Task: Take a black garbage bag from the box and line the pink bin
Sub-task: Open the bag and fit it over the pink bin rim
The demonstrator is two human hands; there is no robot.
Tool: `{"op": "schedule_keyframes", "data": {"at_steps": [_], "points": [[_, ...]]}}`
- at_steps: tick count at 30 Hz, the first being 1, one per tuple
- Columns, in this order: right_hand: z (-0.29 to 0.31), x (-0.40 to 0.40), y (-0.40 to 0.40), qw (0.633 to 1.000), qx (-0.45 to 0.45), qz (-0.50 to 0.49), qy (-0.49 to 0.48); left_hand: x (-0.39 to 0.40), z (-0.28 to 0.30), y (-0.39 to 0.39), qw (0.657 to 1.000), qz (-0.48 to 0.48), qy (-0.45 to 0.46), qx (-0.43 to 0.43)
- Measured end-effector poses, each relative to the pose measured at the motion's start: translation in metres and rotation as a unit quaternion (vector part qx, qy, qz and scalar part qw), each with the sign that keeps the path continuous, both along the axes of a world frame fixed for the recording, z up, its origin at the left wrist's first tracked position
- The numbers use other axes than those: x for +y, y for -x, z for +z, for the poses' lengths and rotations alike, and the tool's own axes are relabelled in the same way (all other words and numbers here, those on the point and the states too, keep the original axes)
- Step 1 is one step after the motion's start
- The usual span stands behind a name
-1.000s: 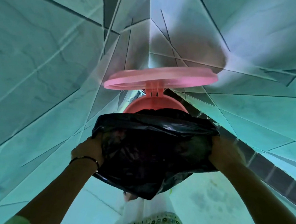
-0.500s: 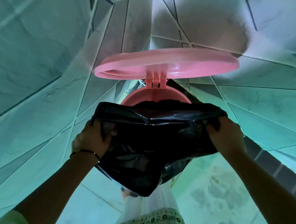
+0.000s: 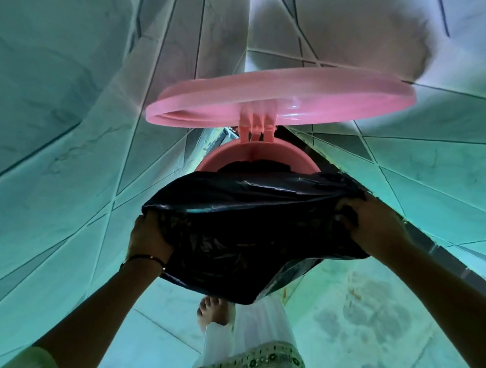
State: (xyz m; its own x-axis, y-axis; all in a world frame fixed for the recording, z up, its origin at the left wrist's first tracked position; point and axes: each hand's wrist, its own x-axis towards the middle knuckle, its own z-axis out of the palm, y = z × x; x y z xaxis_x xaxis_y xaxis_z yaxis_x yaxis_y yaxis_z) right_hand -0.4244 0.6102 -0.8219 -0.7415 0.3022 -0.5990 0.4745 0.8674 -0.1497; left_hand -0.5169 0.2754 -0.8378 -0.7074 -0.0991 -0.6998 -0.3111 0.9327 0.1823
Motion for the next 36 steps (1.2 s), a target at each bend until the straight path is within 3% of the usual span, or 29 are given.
{"op": "schedule_keyframes", "data": {"at_steps": [4,6,9,13,17,21,24,27,29,34,36], "points": [[-0.012,-0.001,0.013,0.959,0.139,-0.221,0.107,0.014,-0.017,0.018,0.966,0.249,-0.069,0.016],[-0.027,-0.001,0.023,0.937,0.171,-0.283,0.114,0.023,-0.028,0.027,0.947,0.301,-0.109,0.015],[-0.045,0.003,0.041,0.936,0.222,-0.26,0.079,0.031,-0.038,0.035,0.942,0.312,-0.115,0.041],[-0.059,0.009,0.071,0.908,0.288,-0.277,0.124,0.035,-0.042,0.04,0.949,0.289,-0.079,0.102],[-0.071,0.018,0.093,0.878,0.272,-0.357,0.165,0.047,-0.039,0.059,0.958,0.257,-0.052,0.114],[-0.077,0.027,0.104,0.899,0.222,-0.363,0.105,0.059,-0.049,0.075,0.955,0.283,-0.072,0.052],[-0.085,0.029,0.098,0.937,0.127,-0.319,0.065,0.053,-0.064,0.08,0.933,0.351,-0.08,-0.029],[-0.091,0.023,0.087,0.947,0.06,-0.311,0.06,0.034,-0.098,0.087,0.913,0.375,-0.123,-0.101],[-0.092,0.019,0.086,0.948,0.056,-0.309,0.05,0.021,-0.126,0.093,0.912,0.371,-0.135,-0.11],[-0.088,0.028,0.108,0.944,0.177,-0.278,-0.003,0.053,-0.092,0.096,0.901,0.397,-0.17,-0.036],[-0.09,0.033,0.109,0.951,0.16,-0.266,0.002,0.06,-0.097,0.097,0.919,0.363,-0.151,-0.029]]}}
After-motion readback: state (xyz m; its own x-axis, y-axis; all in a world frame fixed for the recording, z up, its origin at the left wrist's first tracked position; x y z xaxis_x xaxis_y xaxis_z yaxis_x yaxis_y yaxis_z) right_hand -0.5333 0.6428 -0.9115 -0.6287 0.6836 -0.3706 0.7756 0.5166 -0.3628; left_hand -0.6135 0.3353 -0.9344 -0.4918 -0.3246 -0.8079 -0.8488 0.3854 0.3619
